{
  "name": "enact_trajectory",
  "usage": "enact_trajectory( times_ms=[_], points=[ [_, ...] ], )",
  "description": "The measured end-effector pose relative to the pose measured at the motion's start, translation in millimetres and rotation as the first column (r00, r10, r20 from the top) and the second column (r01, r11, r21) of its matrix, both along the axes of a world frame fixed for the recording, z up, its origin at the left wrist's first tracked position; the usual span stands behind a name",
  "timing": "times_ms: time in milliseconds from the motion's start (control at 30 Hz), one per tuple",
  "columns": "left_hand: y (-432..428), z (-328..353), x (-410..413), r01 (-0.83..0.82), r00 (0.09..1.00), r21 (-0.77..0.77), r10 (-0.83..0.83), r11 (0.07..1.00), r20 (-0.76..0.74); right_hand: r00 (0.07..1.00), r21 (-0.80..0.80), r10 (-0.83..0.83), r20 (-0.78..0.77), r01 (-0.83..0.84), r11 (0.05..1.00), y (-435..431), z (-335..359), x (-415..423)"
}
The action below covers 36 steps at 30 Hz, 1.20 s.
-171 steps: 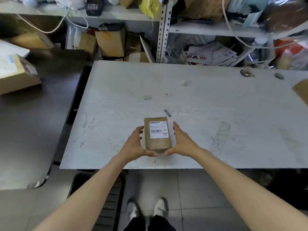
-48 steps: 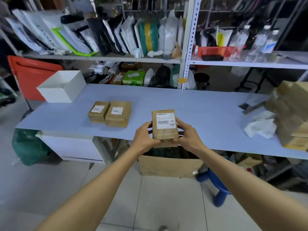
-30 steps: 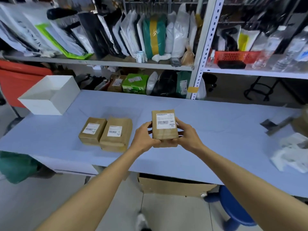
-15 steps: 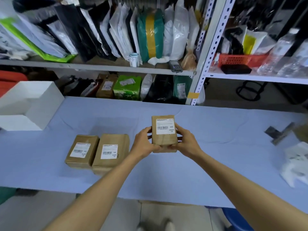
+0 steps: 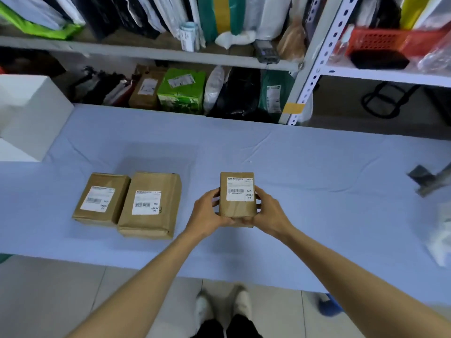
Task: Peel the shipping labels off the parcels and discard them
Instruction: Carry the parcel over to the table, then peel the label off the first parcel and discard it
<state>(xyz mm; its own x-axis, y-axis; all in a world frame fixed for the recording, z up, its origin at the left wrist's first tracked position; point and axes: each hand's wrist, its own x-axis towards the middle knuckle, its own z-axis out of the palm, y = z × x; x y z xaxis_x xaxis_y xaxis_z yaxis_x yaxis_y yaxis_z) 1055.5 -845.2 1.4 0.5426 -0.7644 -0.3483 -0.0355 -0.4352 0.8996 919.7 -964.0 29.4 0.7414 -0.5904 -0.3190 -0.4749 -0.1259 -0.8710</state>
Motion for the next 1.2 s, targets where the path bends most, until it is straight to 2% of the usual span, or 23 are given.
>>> enact_trajectory(
  times_ms=[167,333,433,600,800,1033,1200],
  points=[
    [14.8,-36.9,-10.1,-0.043,0.996,0.031,0.045,0.999,-0.072,0.999,0.09,-0.001,-0.038,0.004,0.996,11.3,-35.1,-3.1],
    [21.7,-51.1,-17.4,-0.05,0.991,0.007,0.051,0.999,-0.12,0.995,0.105,-0.088,-0.038,0.092,0.99,20.4,-60.0,-7.5],
    [21.5,-50.1,-18.5,-0.021,0.996,-0.01,0.02,1.0,-0.087,0.994,0.117,-0.099,-0.047,0.104,0.988,17.0,-64.3,-6.5],
    [23.8,-45.8,-13.8,0.015,0.99,-0.005,-0.016,1.0,-0.137,0.994,0.127,-0.107,-0.025,0.11,0.986,18.7,-62.6,-4.7],
    [28.0,-50.0,-14.7,-0.025,0.987,0.001,0.025,1.0,-0.161,0.997,0.142,-0.063,0.035,0.058,0.988,23.3,-59.1,-13.9],
    [28.2,-46.0,-16.7,0.029,0.996,-0.014,-0.03,0.999,-0.079,0.994,0.116,-0.091,0.06,0.084,0.99,26.3,-63.6,-20.1],
    [27.8,-44.2,-20.4,-0.007,0.999,-0.02,0.006,1.0,-0.045,0.992,0.086,-0.082,0.092,0.074,0.994,28.3,-58.5,-17.4]
  ],
)
